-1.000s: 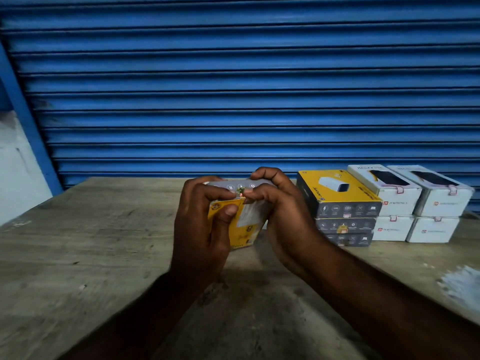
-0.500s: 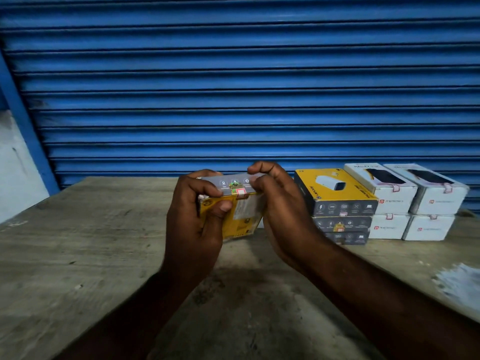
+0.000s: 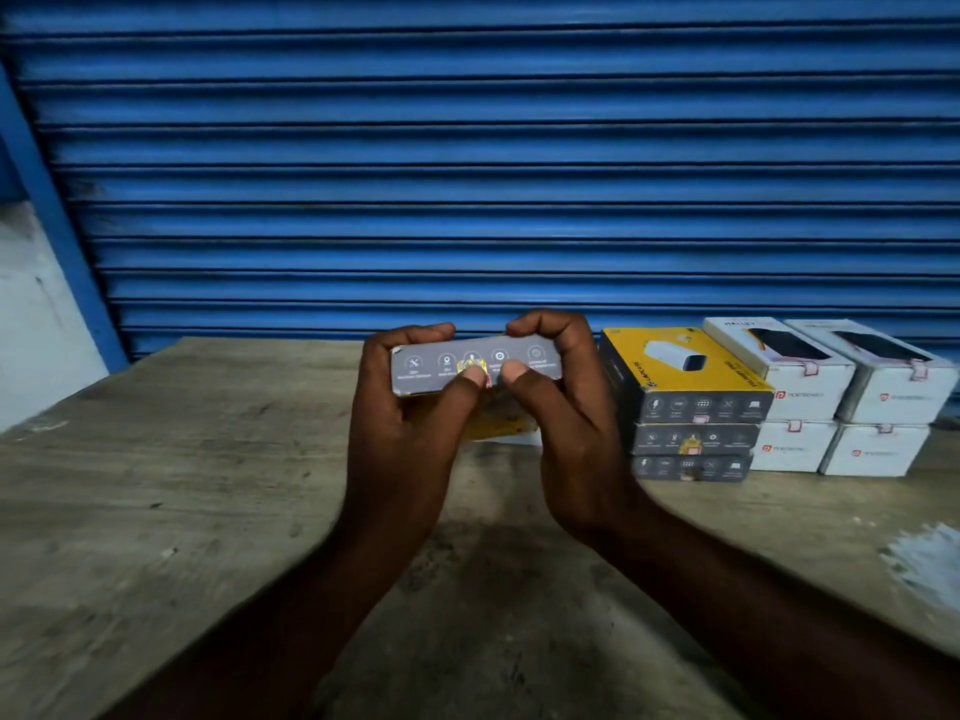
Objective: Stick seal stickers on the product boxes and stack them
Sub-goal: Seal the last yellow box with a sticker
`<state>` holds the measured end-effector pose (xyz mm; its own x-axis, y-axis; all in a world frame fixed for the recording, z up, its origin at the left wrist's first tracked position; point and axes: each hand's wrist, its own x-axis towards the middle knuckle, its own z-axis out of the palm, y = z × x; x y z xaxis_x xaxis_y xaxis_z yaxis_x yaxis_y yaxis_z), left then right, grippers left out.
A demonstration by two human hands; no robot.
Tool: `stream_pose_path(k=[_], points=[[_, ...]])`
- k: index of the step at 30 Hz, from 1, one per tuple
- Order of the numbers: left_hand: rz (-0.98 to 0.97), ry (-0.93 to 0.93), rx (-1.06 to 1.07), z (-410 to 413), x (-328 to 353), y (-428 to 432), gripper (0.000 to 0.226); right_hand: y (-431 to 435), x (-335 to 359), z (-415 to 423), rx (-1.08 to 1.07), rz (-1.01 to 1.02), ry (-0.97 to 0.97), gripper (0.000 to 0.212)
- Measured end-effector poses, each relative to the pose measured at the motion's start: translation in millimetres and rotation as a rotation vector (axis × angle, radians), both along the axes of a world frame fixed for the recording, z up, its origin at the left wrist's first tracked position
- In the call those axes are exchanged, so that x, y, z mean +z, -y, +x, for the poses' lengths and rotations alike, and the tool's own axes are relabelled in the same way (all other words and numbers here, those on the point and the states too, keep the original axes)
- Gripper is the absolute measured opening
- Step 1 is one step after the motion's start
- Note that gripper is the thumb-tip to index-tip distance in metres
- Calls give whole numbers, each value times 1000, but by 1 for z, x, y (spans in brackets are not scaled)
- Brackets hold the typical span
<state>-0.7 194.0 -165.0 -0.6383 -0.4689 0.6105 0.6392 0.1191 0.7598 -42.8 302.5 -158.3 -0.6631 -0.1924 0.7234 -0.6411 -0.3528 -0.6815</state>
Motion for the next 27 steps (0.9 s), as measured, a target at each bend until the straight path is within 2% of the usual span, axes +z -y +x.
stream_pose_path(k=[4,6,10,12,15,17,19,23,27], points=[[12,1,-39,-2,-5,7,28,4,-1,0,-126,101,5,41],[26,-4,-73,-2,-6,7,31,4,0,-2,-122,96,22,34],[-4,2,-99,-2,-6,5,26,0,0,-8,22,16,86,12],[-29,8,-78,-4,-7,5,30,-1,-2,-9,29,26,77,15],[-38,10,-68,-8,-8,11,26,1,-4,-8,-65,117,35,31],[-19,16,-96,-9,-8,13,25,2,-3,-9,-73,124,62,27],[-65,54,-112,-7,-8,12,32,0,-4,-15,-56,108,87,12],[-319,161,29,-8,-10,19,59,-1,-4,-23,-128,122,68,18],[-383,184,110,-8,-8,25,64,0,-9,-26,-62,198,116,23]])
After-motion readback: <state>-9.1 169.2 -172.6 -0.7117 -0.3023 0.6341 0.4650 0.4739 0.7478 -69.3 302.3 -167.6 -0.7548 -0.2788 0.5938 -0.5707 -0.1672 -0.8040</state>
